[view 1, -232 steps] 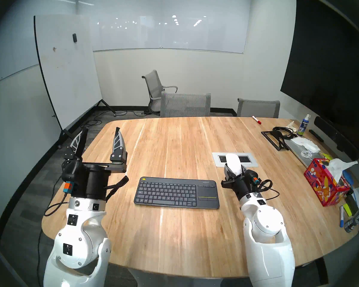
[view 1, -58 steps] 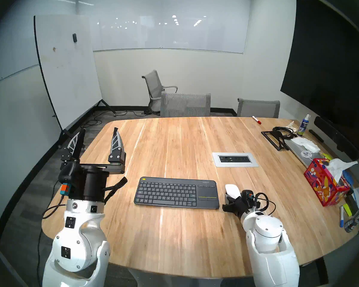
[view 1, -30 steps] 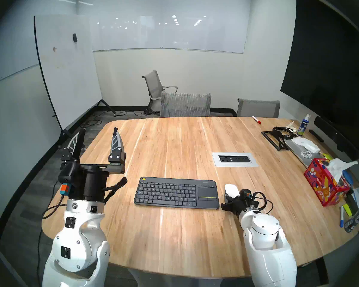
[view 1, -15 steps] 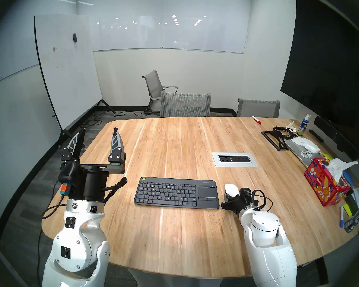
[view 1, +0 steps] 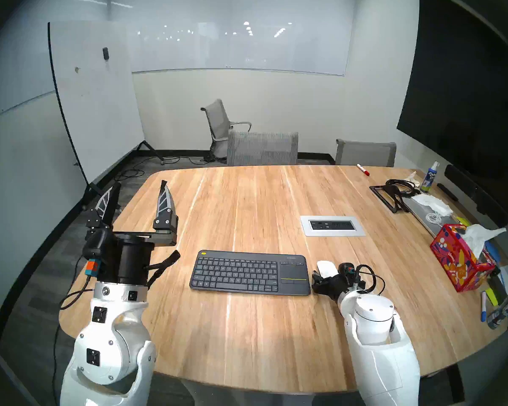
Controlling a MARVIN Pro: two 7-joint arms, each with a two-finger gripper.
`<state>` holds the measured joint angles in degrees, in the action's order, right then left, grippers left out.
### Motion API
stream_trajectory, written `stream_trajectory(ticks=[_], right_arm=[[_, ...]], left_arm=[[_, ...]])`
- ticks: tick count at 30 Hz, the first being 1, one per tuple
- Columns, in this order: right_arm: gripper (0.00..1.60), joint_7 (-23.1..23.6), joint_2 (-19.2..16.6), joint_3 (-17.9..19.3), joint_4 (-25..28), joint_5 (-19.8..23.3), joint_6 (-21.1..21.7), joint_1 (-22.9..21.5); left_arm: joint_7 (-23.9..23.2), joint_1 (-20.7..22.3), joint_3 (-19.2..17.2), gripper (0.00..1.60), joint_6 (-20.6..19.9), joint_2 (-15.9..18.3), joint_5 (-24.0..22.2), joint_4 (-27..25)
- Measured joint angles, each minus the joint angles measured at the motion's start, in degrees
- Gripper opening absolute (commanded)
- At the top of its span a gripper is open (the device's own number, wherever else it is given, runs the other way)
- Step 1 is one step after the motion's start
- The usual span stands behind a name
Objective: Put the mouse beside the keyboard
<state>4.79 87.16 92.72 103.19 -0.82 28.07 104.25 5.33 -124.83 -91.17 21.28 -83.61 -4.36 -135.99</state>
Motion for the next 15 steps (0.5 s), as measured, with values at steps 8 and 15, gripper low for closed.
stream_trajectory(ticks=[8,15], right_arm=[[1.6,-0.4,0.2,0.0,-0.3,0.2,-0.3,-0.3],[1.6,-0.5,0.2,0.0,0.1,0.3,-1.7,0.3]], left_arm=[[0.0,0.0,0.0,1.6,0.0,0.0,0.0,0.0],[0.0,0.0,0.0,1.6,0.0,0.0,0.0,0.0]])
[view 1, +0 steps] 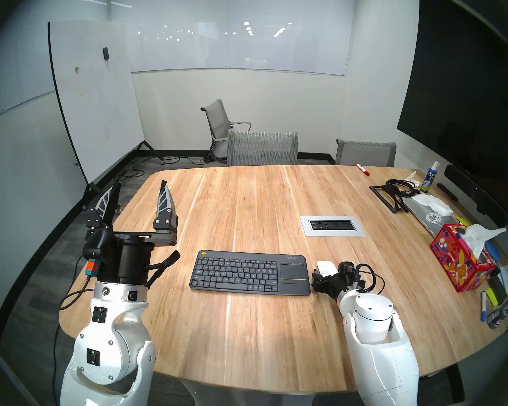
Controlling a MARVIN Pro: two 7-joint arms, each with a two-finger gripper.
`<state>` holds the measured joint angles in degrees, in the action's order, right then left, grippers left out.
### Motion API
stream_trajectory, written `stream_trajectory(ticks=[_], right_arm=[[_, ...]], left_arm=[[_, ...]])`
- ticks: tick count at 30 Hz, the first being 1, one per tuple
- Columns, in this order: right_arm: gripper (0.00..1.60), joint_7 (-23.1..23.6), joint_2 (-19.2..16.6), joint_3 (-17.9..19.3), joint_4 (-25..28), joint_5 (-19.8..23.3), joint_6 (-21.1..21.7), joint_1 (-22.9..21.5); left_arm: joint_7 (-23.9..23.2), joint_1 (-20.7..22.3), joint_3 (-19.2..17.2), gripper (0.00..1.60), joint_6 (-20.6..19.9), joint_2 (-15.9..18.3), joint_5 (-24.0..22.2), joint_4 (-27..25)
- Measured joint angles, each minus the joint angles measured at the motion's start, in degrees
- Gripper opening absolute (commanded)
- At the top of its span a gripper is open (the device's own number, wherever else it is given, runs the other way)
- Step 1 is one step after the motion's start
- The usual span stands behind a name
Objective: Put the mouse beside the keyboard
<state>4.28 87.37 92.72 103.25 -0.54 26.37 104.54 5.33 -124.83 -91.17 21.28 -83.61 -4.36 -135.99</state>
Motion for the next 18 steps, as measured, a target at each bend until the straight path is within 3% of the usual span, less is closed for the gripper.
stream_trajectory(ticks=[12,18], right_arm=[[1.6,0.0,-0.4,-1.2,4.4,-1.1,-3.7,3.1],[1.6,-0.7,-0.5,-1.3,7.8,-2.1,-7.4,5.5]], left_arm=[[0.0,0.0,0.0,1.6,0.0,0.0,0.0,0.0],[0.0,0.0,0.0,1.6,0.0,0.0,0.0,0.0]])
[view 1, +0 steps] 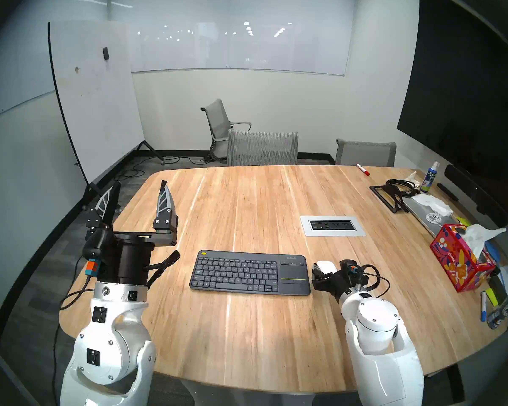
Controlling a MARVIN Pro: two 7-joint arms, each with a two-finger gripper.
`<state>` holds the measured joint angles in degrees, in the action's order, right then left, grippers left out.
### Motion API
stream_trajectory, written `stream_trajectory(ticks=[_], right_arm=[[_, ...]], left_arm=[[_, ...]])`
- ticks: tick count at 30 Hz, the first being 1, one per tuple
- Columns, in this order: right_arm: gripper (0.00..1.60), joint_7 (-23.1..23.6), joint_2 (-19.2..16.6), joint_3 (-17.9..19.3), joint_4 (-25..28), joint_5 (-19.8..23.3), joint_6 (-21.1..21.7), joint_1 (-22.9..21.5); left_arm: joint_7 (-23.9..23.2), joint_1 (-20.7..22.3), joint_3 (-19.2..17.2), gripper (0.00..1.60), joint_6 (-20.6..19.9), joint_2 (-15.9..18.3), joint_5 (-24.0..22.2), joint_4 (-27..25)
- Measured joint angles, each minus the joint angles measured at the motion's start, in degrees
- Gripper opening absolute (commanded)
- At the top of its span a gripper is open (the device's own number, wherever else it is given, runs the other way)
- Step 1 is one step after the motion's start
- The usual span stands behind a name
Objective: Put the mouse beside the keyboard
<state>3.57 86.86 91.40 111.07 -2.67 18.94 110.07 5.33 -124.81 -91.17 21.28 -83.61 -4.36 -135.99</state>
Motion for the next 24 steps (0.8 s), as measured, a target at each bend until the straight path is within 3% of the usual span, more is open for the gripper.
stream_trajectory(ticks=[11,24], right_arm=[[1.6,-0.5,0.3,-0.7,3.3,0.5,-10.1,5.7],[1.6,1.9,-0.4,-1.7,3.2,2.0,-20.5,9.6]], left_arm=[[0.0,0.0,0.0,1.6,0.0,0.0,0.0,0.0],[0.0,0.0,0.0,1.6,0.0,0.0,0.0,0.0]])
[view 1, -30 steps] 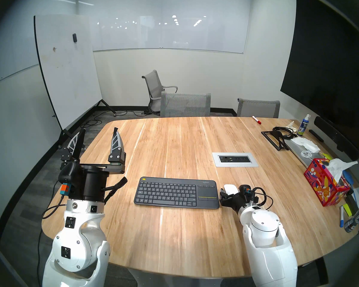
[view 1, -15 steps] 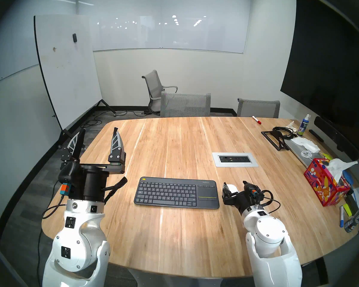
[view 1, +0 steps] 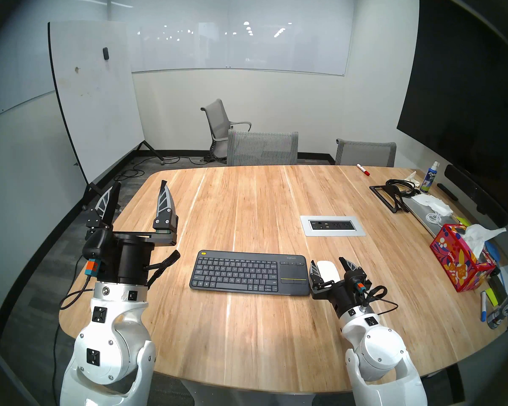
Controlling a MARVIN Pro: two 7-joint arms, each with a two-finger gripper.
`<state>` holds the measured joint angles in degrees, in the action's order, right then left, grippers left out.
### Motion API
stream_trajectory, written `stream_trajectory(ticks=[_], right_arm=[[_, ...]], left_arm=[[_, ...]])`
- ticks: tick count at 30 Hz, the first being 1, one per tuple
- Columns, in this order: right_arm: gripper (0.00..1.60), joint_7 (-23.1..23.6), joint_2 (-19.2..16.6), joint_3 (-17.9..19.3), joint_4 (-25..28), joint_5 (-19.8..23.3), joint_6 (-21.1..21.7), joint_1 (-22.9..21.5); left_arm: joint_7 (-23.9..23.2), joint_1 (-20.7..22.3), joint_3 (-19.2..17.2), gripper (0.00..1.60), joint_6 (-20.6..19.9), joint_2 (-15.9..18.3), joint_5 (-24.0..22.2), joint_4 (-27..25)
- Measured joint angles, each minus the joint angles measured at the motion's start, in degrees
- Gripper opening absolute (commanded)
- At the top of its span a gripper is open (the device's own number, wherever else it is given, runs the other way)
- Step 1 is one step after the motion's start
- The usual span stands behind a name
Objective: Put the mouse beside the keyboard
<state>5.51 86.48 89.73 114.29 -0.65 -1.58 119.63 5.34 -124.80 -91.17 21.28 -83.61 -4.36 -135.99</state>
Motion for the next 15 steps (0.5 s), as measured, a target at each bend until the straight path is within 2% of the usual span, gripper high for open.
stream_trajectory(ticks=[7,15], right_arm=[[1.6,2.9,-0.9,0.8,-1.0,2.8,-7.1,1.6],[1.6,4.7,-1.2,0.6,-1.0,4.1,-12.4,3.6]], left_arm=[[0.0,0.0,0.0,1.6,0.0,0.0,0.0,0.0],[0.0,0.0,0.0,1.6,0.0,0.0,0.0,0.0]])
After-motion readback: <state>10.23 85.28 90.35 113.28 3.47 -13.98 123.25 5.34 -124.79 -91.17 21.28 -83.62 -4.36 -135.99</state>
